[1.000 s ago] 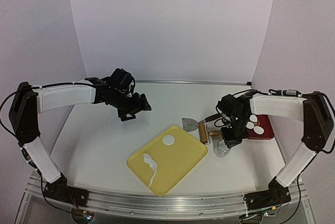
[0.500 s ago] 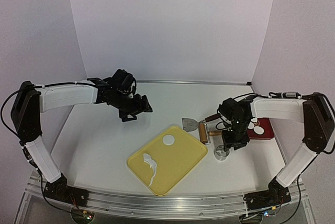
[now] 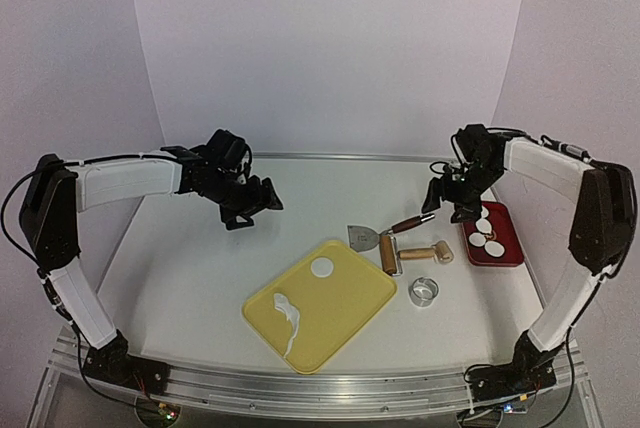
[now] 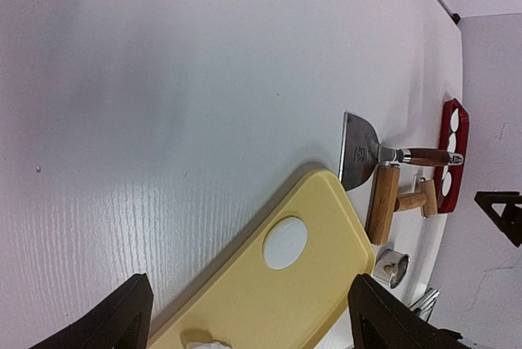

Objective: Roll out the dumpling wrappers from the dough

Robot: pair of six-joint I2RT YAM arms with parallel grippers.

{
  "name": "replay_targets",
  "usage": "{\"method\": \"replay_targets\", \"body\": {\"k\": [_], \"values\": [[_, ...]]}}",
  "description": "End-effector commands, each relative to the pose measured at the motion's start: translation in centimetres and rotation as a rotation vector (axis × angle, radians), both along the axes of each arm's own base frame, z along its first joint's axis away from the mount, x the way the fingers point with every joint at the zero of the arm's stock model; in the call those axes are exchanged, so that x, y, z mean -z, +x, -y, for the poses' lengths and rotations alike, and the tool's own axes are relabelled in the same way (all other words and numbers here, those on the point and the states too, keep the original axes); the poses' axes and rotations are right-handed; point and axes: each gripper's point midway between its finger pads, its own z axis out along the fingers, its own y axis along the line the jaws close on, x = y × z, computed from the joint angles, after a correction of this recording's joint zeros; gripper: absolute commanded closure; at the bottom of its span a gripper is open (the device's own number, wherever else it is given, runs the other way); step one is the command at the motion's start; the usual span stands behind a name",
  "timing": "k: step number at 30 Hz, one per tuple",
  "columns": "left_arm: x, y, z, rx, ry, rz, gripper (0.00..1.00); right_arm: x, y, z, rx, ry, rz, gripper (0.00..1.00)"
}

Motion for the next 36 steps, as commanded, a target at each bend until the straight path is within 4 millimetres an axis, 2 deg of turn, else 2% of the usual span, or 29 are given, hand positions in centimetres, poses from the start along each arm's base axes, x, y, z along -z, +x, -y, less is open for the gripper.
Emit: {"method": "replay_targets", "body": {"k": [1, 5, 9, 14, 18, 21, 27, 32, 36], "values": [[-1.7, 0.4, -0.1, -0.018, -0.032, 0.035, 0.16, 1.1, 3.3, -0.7, -0.013, 0.275, -0.01, 0.15], [-1.6, 0.5, -0.3, -0.035, -0.029, 0.03, 0.16, 2.2, 5.1, -0.9, -0.052, 0.383, -0.005, 0.14], [-1.2, 0.6, -0.5, -0.05, -0.023, 0.02, 0.16, 4.2, 6.0, -1.8, -0.099, 0.431, -0.036, 0.16], [-1.3, 0.6, -0.8, -0.068, -0.01, 0.016, 0.16, 6.2, 7.2, -2.9, -0.128, 0.492, -0.068, 0.32], [-1.4, 0.5, -1.3, -0.082, 0.006, 0.016, 0.16, 6.9, 7.7, -3.2, -0.141, 0.513, -0.077, 0.35], [-1.3, 0.4, -1.5, -0.093, 0.012, 0.014, 0.16, 7.0, 7.6, -3.5, -0.15, 0.531, -0.084, 0.37], [-0.7, 0.0, -1.9, -0.109, 0.017, -0.009, 0.16, 7.4, 6.2, -4.1, -0.175, 0.544, -0.106, 0.41], [-0.5, -0.3, -2.2, -0.118, 0.02, -0.018, 0.16, 7.9, 5.4, -4.4, -0.188, 0.544, -0.123, 0.51], [-0.2, -0.6, -2.4, -0.117, 0.027, -0.029, 0.16, 7.6, 5.6, -4.5, -0.188, 0.554, -0.121, 0.66]]}}
